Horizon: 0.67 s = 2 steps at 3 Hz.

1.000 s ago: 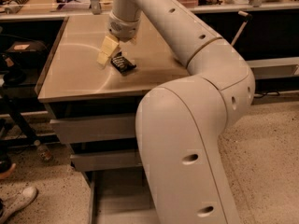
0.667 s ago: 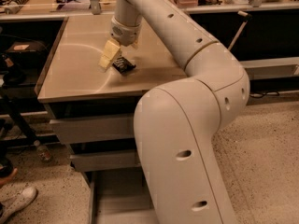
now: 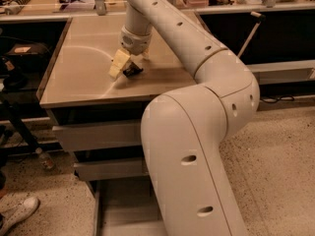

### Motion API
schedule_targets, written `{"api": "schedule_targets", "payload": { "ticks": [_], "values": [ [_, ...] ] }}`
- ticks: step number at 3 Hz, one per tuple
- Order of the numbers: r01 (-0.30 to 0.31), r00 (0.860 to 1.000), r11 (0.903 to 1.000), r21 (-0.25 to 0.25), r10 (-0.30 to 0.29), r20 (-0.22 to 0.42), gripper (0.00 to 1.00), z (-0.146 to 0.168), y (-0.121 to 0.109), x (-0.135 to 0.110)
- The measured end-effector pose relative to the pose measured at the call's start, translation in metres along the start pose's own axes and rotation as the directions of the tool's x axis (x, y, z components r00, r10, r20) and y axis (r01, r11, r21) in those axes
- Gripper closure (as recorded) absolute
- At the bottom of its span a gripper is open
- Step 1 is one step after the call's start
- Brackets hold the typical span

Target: Place rxbar chocolate into bottom drawer

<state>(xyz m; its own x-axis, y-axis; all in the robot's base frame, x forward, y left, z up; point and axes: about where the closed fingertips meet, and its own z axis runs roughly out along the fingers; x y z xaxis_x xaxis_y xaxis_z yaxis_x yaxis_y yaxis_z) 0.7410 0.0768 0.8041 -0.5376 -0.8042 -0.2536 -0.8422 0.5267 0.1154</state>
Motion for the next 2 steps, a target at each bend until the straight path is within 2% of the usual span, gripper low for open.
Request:
{"api": "schedule_targets", "payload": {
  "ticks": [1,2],
  "values": [
    [0.0,1.0,1.0,0.0,0.0,0.0,0.18,0.0002,-0.0001,0.0],
    [0.0,1.0,1.0,0.0,0.0,0.0,0.42,0.0002,-0.0001,0.0]
  ]
}}
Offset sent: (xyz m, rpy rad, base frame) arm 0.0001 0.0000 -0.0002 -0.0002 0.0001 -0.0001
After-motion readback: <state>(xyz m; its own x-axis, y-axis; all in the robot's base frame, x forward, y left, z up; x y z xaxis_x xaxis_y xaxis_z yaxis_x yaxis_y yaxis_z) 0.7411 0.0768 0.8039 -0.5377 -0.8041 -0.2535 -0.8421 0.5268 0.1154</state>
